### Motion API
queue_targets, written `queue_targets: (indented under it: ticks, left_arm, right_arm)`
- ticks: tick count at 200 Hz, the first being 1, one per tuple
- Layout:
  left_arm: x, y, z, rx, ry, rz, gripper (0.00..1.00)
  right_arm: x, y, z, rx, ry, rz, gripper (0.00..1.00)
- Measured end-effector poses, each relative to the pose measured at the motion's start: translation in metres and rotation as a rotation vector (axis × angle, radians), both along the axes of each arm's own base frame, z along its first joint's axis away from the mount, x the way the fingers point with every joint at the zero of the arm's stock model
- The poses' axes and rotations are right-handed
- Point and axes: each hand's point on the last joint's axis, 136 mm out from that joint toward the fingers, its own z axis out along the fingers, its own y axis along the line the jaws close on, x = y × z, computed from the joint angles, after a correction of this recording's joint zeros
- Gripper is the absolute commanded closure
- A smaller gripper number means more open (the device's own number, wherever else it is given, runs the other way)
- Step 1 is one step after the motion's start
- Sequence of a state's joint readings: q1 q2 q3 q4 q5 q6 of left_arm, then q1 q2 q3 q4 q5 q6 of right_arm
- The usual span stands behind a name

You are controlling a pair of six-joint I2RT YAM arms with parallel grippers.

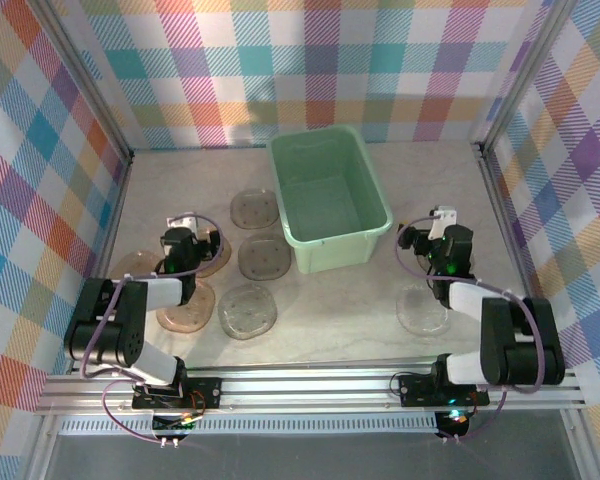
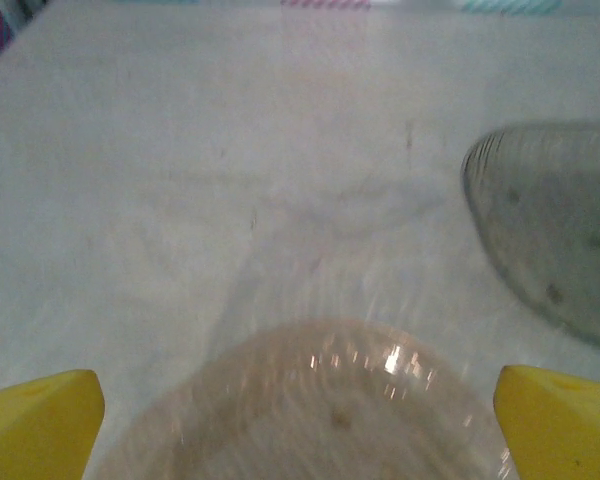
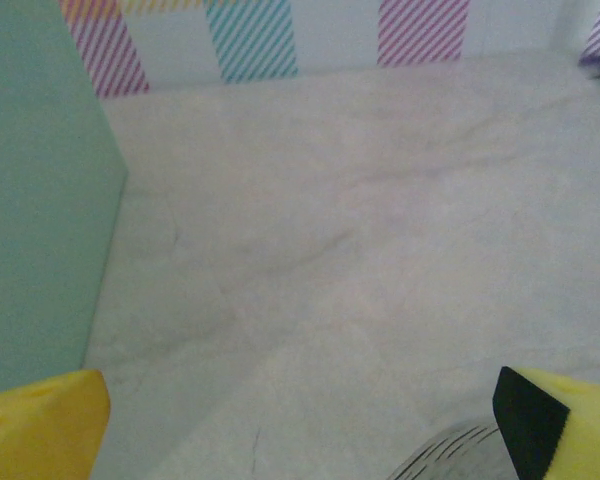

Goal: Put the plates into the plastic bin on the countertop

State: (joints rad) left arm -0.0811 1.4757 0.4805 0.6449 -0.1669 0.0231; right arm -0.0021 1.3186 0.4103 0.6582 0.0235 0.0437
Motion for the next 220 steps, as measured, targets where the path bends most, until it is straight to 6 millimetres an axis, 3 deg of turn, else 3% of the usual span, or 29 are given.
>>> queue_targets:
  ticks: [27, 51, 93, 106, 126, 149, 177, 220]
  left_arm:
    - [0.003, 0.000, 0.038, -0.013, -0.068, 0.003, 0.00]
    - [0.004, 0.000, 0.056, -0.047, -0.043, 0.018, 0.00]
    - [0.031, -0.017, 0.114, -0.170, -0.003, -0.012, 0.04]
    - [0.038, -0.023, 0.122, -0.220, 0.025, -0.022, 0.06]
    - [0.051, -0.033, 0.113, -0.284, 0.126, -0.034, 0.12]
    - [0.062, -0.046, 0.077, -0.354, 0.291, -0.039, 0.13]
    - [0.058, -0.055, 0.031, -0.407, 0.473, -0.026, 0.13]
    - [0.070, -0.067, 0.002, -0.455, 0.608, -0.031, 0.16]
  right_arm:
    - [-0.012, -0.009, 0.016, 0.016, 0.003, -0.062, 0.01]
    - [-0.024, -0.018, 0.027, 0.034, 0.049, -0.126, 0.01]
    - [-0.031, -0.020, 0.066, 0.071, 0.084, -0.156, 0.01]
    - [-0.031, -0.017, 0.075, 0.085, 0.110, -0.143, 0.01]
    - [-0.027, -0.007, 0.087, 0.109, 0.145, -0.092, 0.00]
    - [-0.016, 0.008, 0.096, 0.146, 0.195, -0.019, 0.03]
    - [0.004, 0.024, 0.111, 0.195, 0.244, 0.063, 0.07]
    - [0.025, 0.050, 0.132, 0.206, 0.261, 0.158, 0.07]
